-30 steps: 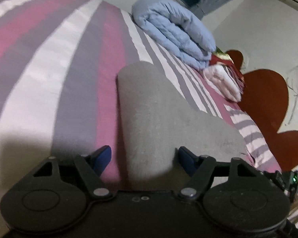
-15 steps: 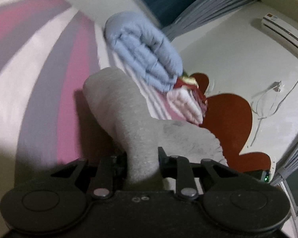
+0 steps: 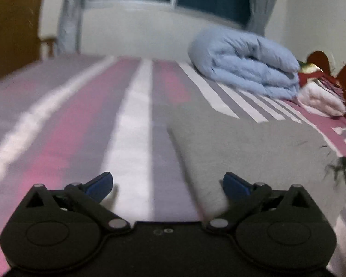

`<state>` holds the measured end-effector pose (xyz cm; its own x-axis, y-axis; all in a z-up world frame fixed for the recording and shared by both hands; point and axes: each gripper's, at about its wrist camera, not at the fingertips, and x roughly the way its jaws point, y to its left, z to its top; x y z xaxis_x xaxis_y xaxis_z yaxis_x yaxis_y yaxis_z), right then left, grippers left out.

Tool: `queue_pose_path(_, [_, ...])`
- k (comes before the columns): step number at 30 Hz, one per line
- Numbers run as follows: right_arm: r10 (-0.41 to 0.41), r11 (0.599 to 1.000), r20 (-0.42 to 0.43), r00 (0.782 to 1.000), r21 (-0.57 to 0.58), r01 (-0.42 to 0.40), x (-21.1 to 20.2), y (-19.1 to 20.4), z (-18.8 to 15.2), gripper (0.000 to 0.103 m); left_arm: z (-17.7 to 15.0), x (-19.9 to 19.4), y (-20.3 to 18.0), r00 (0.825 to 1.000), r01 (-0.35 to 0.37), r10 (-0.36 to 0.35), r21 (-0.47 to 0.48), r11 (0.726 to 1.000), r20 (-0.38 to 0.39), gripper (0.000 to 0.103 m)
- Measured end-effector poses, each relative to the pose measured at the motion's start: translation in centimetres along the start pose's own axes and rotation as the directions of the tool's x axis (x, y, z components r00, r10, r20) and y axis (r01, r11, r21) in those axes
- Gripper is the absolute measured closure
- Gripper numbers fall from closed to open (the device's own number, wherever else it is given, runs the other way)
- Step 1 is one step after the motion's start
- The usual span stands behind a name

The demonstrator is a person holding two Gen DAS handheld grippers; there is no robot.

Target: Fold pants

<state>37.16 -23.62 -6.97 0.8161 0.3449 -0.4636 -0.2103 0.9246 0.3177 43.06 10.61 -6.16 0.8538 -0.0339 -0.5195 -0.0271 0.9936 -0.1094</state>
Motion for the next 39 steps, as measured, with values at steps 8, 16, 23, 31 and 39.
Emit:
queue_pose_path(8, [-0.035, 0.994, 0.146, 0.989, -0.093, 0.049, -11.7, 2.0, -6.6, 0.000, -5.6, -11.2, 1.5, 0.990, -0.107, 0.111, -0.059, 0.993, 0.086, 0.006])
queue_pose_path(16, [-0.103, 0.965, 0.270, 0.957, -0.208, 0.163, -21.2, 6.3, -15.6, 0.000, -10.5, -22.5, 0.9, 0.972, -0.125, 0.147, -0.127, 0.984, 0.182, 0.006])
queue_pose_path(23, [-0.121, 0.969, 0.403, 0.907, -0.151, 0.196, -25.8, 8.5, -17.0, 0.000, -11.9, -27.3, -1.6, 0.943, -0.086, 0.111, -0.093, 0.992, 0.314, 0.006])
queue_pose_path(31, [-0.095, 0.964, 0.374, 0.923, -0.197, 0.179, -28.7, 10.9, -19.0, 0.000, -13.1, -29.7, -5.0, 0.950, -0.013, 0.028, -0.048, 0.999, 0.311, 0.006])
queue_pose_path(39, [-0.065, 0.969, 0.359, 0.931, -0.201, 0.145, -33.1, 13.3, -21.6, 0.000, -14.7, -32.3, -5.9, 0.955, 0.054, -0.017, -0.115, 0.992, 0.296, 0.006])
